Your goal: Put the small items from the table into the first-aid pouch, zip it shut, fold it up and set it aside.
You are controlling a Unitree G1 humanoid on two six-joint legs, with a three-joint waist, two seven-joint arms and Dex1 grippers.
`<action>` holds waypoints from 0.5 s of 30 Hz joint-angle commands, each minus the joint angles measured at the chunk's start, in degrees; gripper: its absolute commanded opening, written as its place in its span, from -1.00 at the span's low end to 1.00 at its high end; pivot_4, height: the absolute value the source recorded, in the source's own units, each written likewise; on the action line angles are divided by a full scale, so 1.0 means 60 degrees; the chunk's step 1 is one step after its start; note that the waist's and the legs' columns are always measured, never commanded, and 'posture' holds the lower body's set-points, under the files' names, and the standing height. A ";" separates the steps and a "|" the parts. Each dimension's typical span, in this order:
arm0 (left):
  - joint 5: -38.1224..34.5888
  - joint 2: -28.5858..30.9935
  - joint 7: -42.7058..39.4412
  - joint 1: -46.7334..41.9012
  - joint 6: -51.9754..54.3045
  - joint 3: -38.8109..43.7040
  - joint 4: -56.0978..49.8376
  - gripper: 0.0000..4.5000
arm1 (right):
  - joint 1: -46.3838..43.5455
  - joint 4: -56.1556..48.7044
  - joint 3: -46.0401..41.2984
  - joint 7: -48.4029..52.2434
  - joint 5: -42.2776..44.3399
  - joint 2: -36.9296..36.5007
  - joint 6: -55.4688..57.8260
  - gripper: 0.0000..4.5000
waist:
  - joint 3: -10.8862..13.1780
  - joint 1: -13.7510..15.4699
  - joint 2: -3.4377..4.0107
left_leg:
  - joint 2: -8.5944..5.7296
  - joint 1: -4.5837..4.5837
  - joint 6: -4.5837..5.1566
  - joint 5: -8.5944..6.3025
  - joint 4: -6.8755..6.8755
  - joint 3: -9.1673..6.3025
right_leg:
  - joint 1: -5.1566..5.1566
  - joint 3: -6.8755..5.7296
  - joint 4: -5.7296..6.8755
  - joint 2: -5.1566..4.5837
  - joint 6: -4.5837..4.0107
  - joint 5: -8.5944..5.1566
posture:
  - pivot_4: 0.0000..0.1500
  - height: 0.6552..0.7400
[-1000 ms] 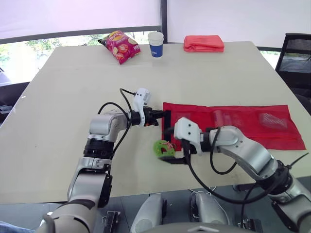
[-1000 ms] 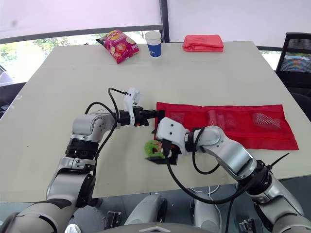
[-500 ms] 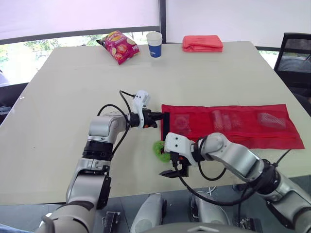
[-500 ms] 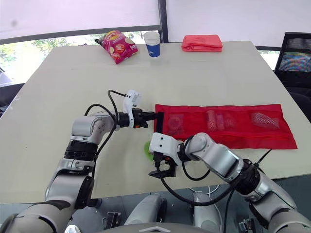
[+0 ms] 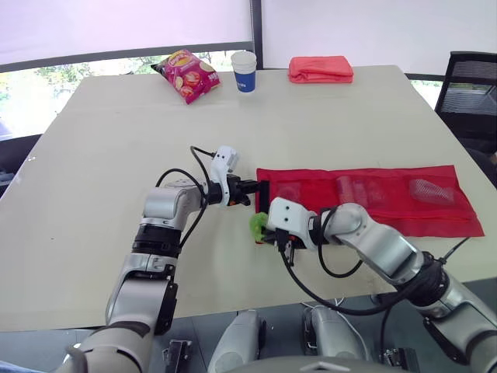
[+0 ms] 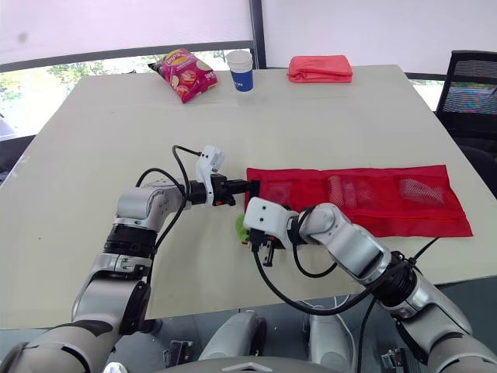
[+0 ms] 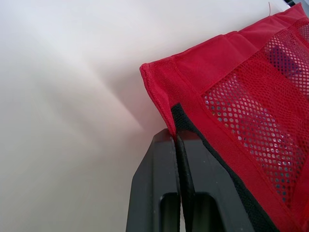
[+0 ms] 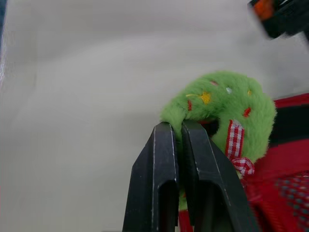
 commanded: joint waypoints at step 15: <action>0.0341 0.0643 -0.0412 0.0479 -0.1104 -0.0120 -0.0185 -1.00 | 0.3479 -0.2294 -0.6406 -0.1647 0.3943 0.0259 0.1587 -0.96 | 0.0001 -0.0023 0.0001 | 0.0006 0.0003 0.0003 -0.0002 -0.0012 0.0003 | 0.0000 0.0005 0.0000 -0.0002 0.0000 -0.0001 | 1.00 0.99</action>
